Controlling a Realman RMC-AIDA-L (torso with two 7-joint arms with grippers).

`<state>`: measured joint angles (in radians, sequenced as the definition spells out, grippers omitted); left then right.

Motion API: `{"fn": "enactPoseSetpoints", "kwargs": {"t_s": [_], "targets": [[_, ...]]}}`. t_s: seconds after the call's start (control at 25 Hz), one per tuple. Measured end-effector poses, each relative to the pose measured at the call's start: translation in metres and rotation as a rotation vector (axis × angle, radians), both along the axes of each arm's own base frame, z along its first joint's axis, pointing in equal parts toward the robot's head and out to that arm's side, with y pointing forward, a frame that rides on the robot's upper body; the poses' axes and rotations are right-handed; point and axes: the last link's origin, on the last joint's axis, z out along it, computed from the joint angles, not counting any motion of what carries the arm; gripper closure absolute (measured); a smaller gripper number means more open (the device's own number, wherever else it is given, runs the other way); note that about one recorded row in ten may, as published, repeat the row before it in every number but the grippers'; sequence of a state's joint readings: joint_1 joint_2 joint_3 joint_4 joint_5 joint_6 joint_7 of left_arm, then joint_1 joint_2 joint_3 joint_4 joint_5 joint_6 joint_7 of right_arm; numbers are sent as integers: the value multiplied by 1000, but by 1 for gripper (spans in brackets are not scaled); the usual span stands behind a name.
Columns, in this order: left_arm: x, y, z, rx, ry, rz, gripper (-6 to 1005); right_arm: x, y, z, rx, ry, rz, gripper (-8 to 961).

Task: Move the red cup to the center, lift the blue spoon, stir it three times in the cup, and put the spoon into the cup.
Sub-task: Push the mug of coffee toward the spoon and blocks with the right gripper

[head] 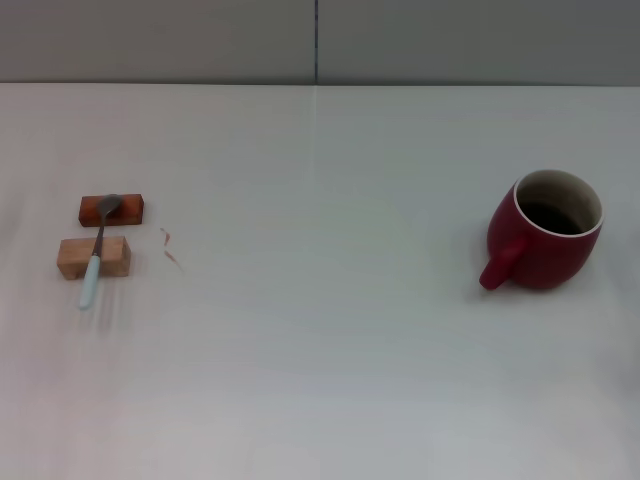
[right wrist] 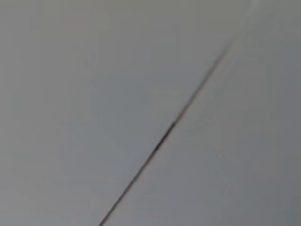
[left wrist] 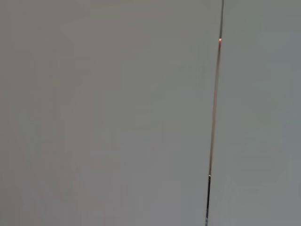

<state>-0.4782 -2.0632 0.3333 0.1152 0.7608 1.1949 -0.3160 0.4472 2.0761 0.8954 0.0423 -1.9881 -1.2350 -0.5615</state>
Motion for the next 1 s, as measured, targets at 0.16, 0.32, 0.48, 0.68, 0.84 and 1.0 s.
{"fn": "enactPoseSetpoints", "kwargs": {"t_s": [0.16,0.32,0.48,0.68,0.84,1.0], "targets": [[1,0,0,3,1,-5,140,-5,1,-7,-42,-243,-26,924],[1,0,0,3,1,-4,140,-7,1,-10,-65,-365,-36,924],[0,-1,1,5,2,-5,140,-10,-2,-14,-84,-503,-28,924],[0,-2,0,8,-4,-9,140,-15,-10,-17,-91,-639,7,923],[1,-3,1,14,-9,-18,140,-16,-12,-22,-103,-667,10,923],[0,-6,2,22,-5,-22,140,-16,-12,-31,-140,-626,1,923]]}}
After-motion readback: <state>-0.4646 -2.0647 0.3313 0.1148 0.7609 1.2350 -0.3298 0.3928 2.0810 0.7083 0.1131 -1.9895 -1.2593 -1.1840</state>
